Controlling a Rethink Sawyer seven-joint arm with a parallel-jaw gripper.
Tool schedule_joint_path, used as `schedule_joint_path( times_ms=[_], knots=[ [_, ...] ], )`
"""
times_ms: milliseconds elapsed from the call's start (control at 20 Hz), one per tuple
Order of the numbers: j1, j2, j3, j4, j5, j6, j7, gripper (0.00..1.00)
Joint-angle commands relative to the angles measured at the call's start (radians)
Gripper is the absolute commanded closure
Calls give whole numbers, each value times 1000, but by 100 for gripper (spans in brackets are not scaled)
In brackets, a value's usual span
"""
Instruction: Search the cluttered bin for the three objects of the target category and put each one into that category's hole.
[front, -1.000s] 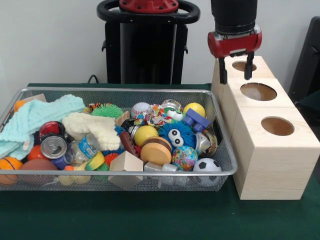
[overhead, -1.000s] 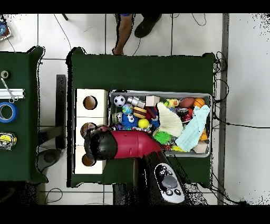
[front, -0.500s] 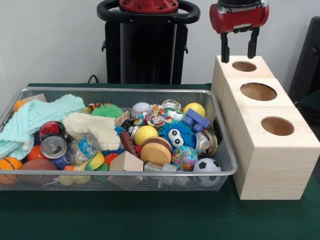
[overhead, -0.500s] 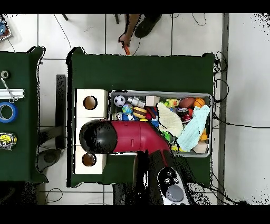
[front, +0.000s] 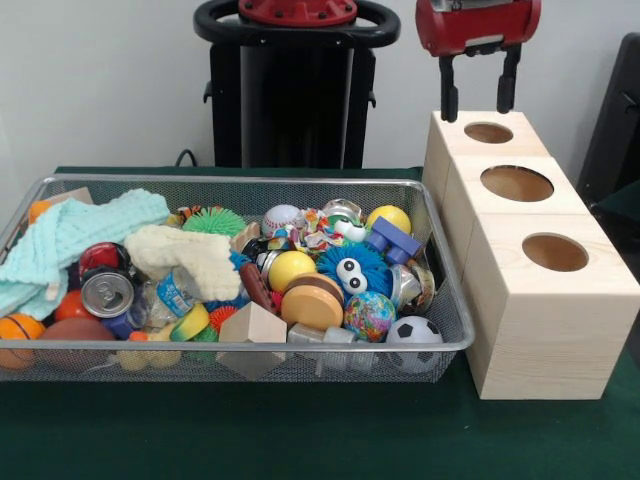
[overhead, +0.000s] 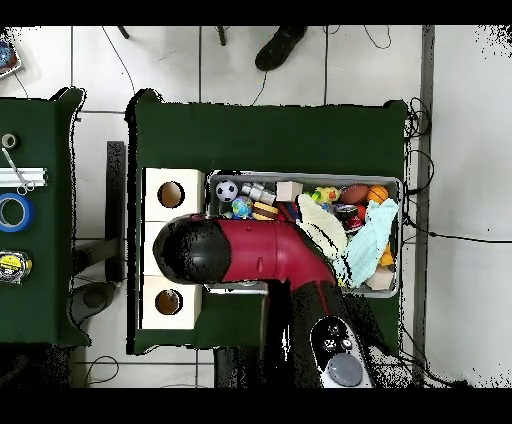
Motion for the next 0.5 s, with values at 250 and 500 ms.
schedule_joint_path(
  times_ms=[250,500],
  knots=[
    [-243,83,126,-182,-17,188,-181,0],
    [-326,72,153,-163,-31,201,-189,0]
  ],
)
